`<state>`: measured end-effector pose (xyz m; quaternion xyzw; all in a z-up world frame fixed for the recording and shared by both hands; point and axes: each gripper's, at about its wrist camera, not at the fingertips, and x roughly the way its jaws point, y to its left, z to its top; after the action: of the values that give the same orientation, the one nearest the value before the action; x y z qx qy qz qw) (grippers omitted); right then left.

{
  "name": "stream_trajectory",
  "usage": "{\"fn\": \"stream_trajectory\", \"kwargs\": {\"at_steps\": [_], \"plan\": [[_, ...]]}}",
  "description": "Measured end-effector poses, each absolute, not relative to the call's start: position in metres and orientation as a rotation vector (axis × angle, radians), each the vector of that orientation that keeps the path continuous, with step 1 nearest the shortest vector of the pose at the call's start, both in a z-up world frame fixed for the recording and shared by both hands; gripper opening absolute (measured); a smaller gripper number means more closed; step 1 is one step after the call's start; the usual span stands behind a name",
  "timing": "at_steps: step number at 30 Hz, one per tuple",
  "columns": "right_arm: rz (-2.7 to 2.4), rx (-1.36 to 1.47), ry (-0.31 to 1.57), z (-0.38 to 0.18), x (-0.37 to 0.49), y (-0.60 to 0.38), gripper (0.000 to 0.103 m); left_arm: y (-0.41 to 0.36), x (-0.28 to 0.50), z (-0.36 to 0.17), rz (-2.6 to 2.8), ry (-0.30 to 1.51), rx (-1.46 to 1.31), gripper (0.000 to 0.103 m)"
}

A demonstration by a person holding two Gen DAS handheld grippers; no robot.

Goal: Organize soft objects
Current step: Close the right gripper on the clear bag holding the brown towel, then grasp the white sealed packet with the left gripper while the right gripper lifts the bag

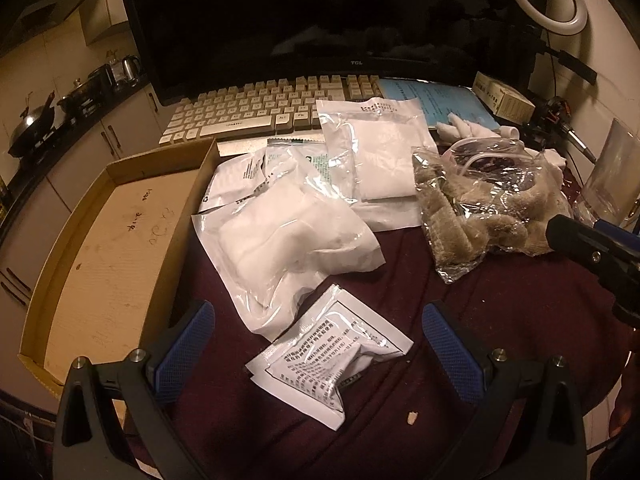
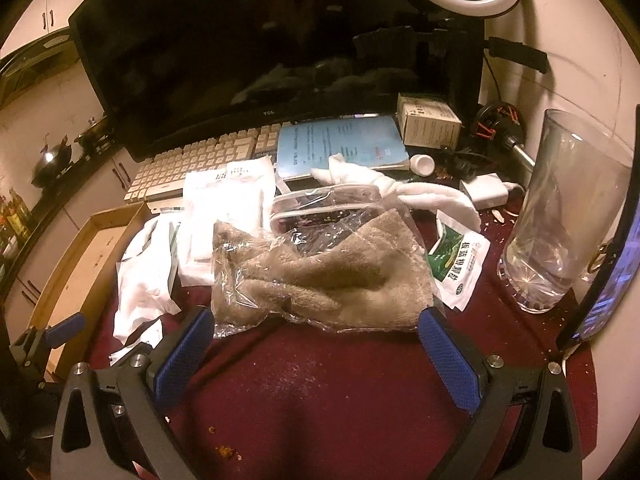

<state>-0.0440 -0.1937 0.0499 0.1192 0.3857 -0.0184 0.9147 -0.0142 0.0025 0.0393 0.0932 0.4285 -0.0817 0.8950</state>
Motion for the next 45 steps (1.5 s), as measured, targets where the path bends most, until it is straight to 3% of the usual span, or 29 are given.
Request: {"fn": "stream_trajectory", "kwargs": {"at_steps": [12,33,35,37,40,43,45], "plan": [[0.027,0.233,0.816,0.047,-0.019,-0.178,0.103,0.035,0.027,0.028,-0.098,0.956,0.098,0.103],[-0.019,0.231,0.929,0.006,0.028,-0.171,0.102,0.016,0.076,0.007,-0.144,1.016,0.09,0.103],[-0.026,0.232,0.922,0.005,0.028,-0.172,0.09,0.017,0.075,0.008,-0.148,1.007,0.086,0.099],[-0.023,0.233,0.922,0.004,0.028,-0.173,0.061,0.017,0.073,0.009,-0.15,0.995,0.096,0.088],[-0.016,0.238,0.91,0.006,0.027,-0.176,0.032,0.018,0.069,0.012,-0.171,0.989,0.09,0.075],[-0.008,0.24,0.901,0.007,0.024,-0.176,0.025,0.016,0.065,0.016,-0.196,0.97,0.093,0.057],[-0.005,0.239,0.896,0.007,0.022,-0.175,0.023,0.014,0.06,0.02,-0.223,0.948,0.086,0.037]]}}
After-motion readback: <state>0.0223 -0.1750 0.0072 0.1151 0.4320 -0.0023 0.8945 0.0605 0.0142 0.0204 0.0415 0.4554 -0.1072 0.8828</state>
